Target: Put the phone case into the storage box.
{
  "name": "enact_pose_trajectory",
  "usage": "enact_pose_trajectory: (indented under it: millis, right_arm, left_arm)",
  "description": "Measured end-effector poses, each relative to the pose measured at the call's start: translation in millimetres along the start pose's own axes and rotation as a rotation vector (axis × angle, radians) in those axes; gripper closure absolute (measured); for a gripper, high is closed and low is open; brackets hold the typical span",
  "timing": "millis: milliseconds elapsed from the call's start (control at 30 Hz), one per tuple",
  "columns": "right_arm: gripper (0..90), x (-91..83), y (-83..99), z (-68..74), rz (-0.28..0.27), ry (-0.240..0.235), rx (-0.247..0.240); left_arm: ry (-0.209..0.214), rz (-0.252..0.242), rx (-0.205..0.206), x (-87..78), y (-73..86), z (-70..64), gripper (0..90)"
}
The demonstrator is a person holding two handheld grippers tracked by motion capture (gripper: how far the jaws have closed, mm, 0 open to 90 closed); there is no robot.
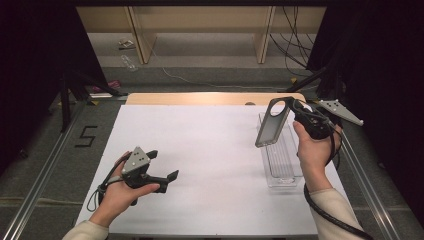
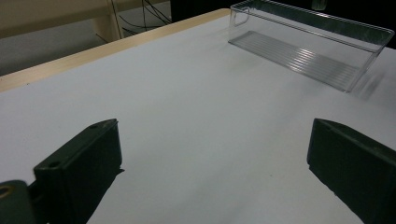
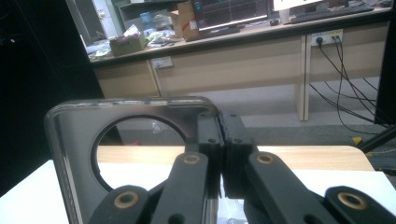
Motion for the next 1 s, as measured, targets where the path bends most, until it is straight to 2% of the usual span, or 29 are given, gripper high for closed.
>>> enact_pose_trajectory:
  millis: [1000]
  right_arm:
    - [88.8, -3.1, -4.3, -15.5, -0.009, 0.04, 0.007]
  left_arm:
    - [0.002, 0.0, -0.002, 0.0, 0.2, 0.3, 2.9]
Point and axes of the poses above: each handheld gripper's, and its own axes: x roughly forward along the jaws, y roughly out of its underside, z roughly to its left, the point moved 6 cm from there along x, roughly forward along the jaws, and after that the axes turned 3 degrees about -x, right-handed, at the moved point
